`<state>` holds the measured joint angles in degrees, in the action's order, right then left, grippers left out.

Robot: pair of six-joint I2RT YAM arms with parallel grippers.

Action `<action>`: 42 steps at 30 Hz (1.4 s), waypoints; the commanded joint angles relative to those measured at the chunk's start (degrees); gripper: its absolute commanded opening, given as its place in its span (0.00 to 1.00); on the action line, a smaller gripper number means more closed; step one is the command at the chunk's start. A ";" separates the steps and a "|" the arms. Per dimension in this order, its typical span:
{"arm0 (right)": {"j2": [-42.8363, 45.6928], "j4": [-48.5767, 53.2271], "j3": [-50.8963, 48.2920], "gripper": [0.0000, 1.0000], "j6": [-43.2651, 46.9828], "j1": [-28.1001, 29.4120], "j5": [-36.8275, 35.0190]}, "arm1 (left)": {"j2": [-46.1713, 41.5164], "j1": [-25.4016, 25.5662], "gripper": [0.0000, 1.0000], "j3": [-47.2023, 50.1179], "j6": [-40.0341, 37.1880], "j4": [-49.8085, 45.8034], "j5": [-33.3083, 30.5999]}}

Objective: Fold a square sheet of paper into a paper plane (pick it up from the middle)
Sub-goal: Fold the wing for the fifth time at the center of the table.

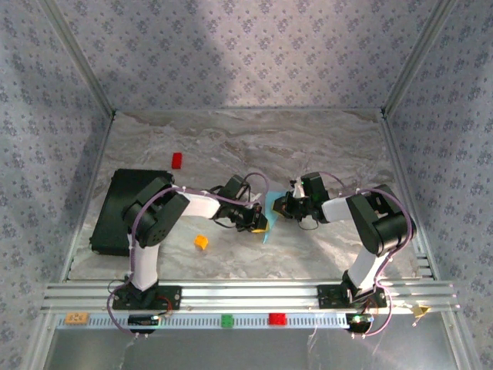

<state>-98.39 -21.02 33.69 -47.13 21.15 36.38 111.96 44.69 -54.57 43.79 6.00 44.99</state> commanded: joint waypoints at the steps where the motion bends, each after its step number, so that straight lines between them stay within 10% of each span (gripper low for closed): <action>1: -2.57 8.01 -1.30 0.05 0.37 0.41 -6.94 | -0.37 1.46 0.07 1.66 -2.09 -9.59 1.77; 18: -2.49 8.79 -0.96 0.05 0.46 0.34 -7.29 | -1.32 2.50 0.00 2.25 -5.95 -13.13 3.35; 23: -2.40 8.97 -0.98 0.05 0.33 0.32 -7.54 | -1.74 2.68 0.12 2.87 -6.92 -14.94 2.47; 32: -2.35 9.15 -1.04 0.05 0.37 0.33 -7.64 | -1.84 3.49 0.00 3.17 -7.82 -15.17 3.69; 42: -1.91 9.24 -1.01 0.05 0.35 0.31 -7.66 | -10.24 3.55 0.17 4.69 -6.77 -14.88 -2.93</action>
<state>-98.19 -19.77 34.13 -47.13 21.30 35.77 105.89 47.57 -51.05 36.75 -4.05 44.27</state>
